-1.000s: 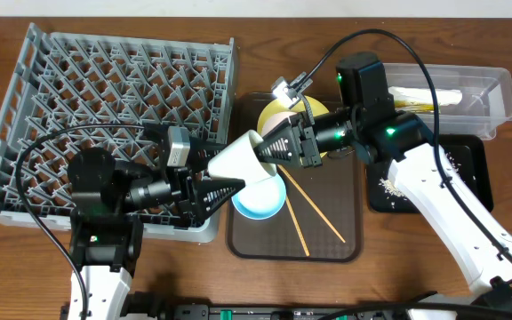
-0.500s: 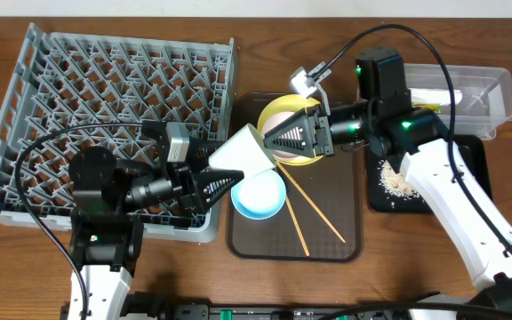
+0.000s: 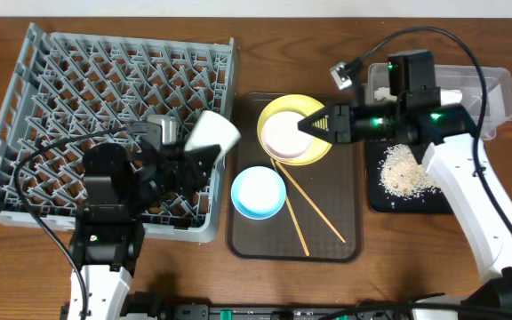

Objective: Sort waste into correct bins and load items into the dishwasher
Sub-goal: 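Lower the white cup into the dish rack with the left gripper and release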

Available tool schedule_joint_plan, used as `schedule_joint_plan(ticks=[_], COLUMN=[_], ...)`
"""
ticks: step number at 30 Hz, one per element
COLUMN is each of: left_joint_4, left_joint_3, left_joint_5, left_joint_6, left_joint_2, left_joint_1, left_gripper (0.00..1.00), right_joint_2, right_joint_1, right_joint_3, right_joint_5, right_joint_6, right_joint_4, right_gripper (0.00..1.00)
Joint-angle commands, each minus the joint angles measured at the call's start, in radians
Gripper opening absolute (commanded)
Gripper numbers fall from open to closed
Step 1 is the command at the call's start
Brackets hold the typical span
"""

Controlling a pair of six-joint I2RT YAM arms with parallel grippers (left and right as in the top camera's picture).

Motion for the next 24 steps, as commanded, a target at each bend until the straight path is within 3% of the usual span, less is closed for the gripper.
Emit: schedule_joint_plan(ticks=[1,5,9,16,24], left_joint_4=[-0.079,-0.302,-0.504,-0.646,-0.688], left_joint_3=[0.074,0.195,0.306,0.327,0.327], left_joint_5=[-0.249,-0.414,-0.505,-0.629,-0.625], left_joint_6=[0.019,0.019,0.018,0.018,0.006], left_joint_2=[-0.014,-0.006,0.009,0.048,0.168], left_joint_1=[0.0,0.0,0.0,0.006,0.047], left_gripper=[0.4,0.3,0.29,0.29,0.29], right_joint_2=[0.0,-0.001,-0.004,-0.02,-0.034], right_joint_1=[-0.017,-0.025,-0.038,-0.051,-0.072], right_joint_3=[0.002,0.002,0.002,0.015,0.018], right_joint_5=[0.148,0.221,0.319,0.53,0.562], right_joint_6=[-0.066,-0.092,-0.113,-0.155,-0.183], right_joint_4=[-0.042,-0.086,-0.122,-0.227,-0.276], right_gripper=[0.33,0.33,0.33,0.32,0.31])
